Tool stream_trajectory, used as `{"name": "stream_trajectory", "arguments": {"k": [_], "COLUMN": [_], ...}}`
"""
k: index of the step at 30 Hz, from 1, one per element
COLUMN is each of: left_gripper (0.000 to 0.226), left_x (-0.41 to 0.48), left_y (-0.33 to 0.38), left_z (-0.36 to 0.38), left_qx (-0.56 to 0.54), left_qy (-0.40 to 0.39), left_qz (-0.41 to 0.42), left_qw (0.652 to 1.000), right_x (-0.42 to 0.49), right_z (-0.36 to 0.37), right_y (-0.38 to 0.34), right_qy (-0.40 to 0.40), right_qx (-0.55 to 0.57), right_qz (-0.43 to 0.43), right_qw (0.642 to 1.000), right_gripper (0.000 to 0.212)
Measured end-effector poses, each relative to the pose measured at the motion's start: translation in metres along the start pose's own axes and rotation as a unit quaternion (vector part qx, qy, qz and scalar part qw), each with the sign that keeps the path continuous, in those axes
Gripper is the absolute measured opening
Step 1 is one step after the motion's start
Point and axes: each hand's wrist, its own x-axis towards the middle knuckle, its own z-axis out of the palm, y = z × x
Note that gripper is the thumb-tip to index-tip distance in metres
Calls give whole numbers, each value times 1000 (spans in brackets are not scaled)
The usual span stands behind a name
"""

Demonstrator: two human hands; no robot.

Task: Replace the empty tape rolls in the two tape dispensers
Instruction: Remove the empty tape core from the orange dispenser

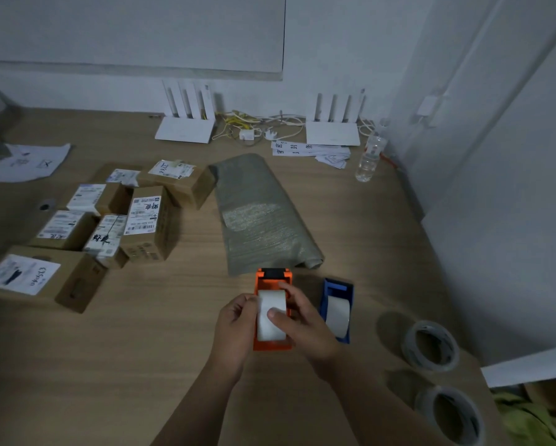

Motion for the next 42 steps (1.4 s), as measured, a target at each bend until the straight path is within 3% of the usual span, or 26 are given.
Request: {"name": "stream_trajectory", "arguments": {"k": [14, 25, 33, 39, 42], "left_gripper": [34, 34, 29, 32, 33], "left_x": [10, 22, 26, 24, 28], "left_y": [-4, -6, -17, -22, -25], "left_z": [5, 18, 19, 27, 26], "left_qx": [28, 31, 37, 33, 34], "left_qy": [10, 29, 26, 25, 29], "left_qz": [11, 15, 20, 31, 30], "left_qw": [1000, 999, 999, 999, 999], "right_x": [-11, -1, 16, 54, 72], "right_z": [-32, -134, -215, -259, -267], "right_y": [-7, -20, -58, -60, -57], "right_qy": [38, 167, 291, 272, 265], "right_qx": [12, 34, -122, -311, -408], "right_qz": [1, 7, -10, 31, 57], "right_qw": [999, 985, 949, 910, 872], "right_gripper": [45, 61, 58, 76, 76]}}
